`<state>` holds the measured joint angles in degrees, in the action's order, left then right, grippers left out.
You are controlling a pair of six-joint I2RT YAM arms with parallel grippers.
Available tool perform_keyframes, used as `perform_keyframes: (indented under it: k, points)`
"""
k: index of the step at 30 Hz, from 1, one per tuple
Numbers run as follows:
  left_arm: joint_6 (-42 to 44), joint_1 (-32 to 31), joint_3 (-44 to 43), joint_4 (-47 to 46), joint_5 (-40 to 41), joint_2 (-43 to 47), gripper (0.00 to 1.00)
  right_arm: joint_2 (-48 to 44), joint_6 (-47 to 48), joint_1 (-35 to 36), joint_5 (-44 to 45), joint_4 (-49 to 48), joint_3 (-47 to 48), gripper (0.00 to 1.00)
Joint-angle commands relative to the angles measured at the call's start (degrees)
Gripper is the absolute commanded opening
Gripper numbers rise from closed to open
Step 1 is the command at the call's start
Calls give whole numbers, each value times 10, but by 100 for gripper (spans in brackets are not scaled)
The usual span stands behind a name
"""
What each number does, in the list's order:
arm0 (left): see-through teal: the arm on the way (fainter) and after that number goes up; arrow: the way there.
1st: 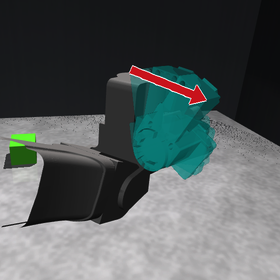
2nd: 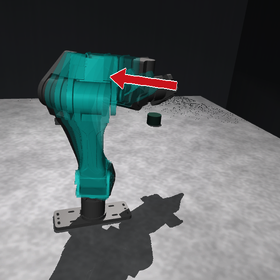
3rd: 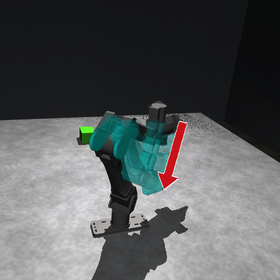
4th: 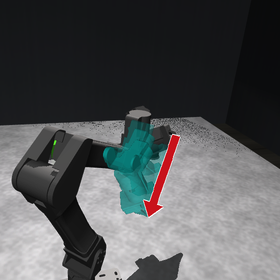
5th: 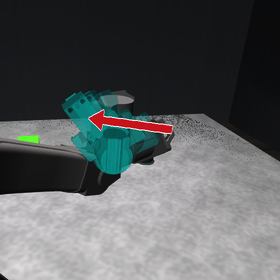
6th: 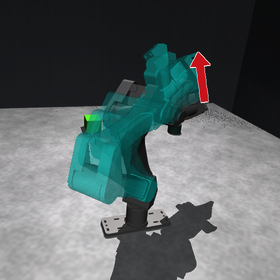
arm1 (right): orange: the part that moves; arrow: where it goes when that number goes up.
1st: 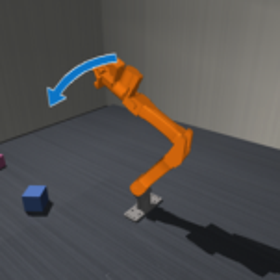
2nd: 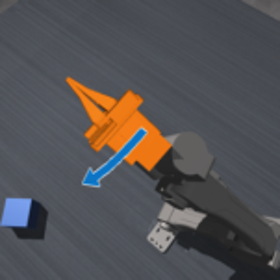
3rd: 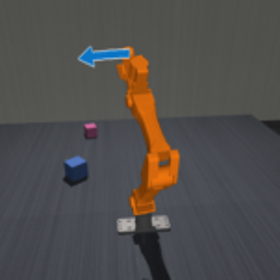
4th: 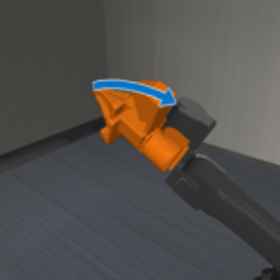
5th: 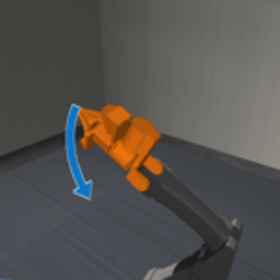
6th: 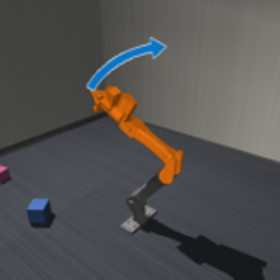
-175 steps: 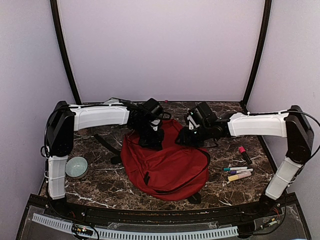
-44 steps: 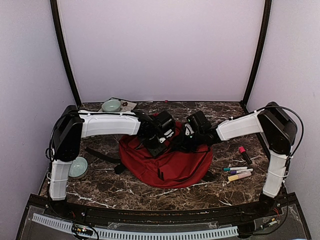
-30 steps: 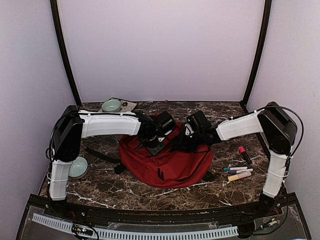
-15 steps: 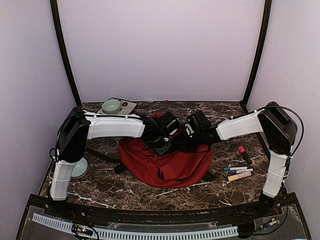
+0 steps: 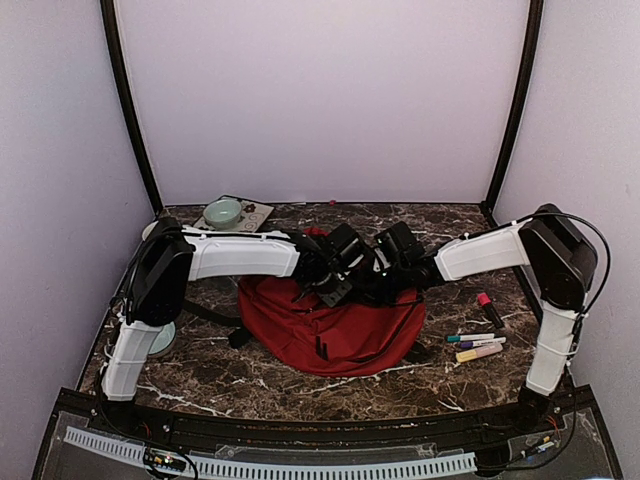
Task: Pack the student bag
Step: Pick up the lower front pocket of the student bag.
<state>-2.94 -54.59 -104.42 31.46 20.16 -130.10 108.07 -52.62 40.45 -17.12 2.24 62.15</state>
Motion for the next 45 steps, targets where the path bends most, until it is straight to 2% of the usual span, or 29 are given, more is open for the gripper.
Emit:
perform_keyframes:
  k: [1,9,17,34,38,43,45]
  points:
    - [0,3,-20,15,-4,-4,1,-11,0,-2,9,40,-12,11]
    - [-19,4,-35,33,-20,38,0,-13,7,-3,11,50,2,11]
    - [-33,8,-53,64,-72,71,0,-28,17,-6,12,63,34,11]
    - [-34,19,-74,100,-105,91,0,-118,25,-16,35,120,58,15]
    - [-34,19,-69,101,-114,91,0,-156,35,-18,99,193,60,17]
    - [-37,19,-66,100,-122,91,0,-232,16,-28,206,303,43,30]
    - [-38,19,-66,98,-126,92,0,-264,-2,-37,234,335,9,35]
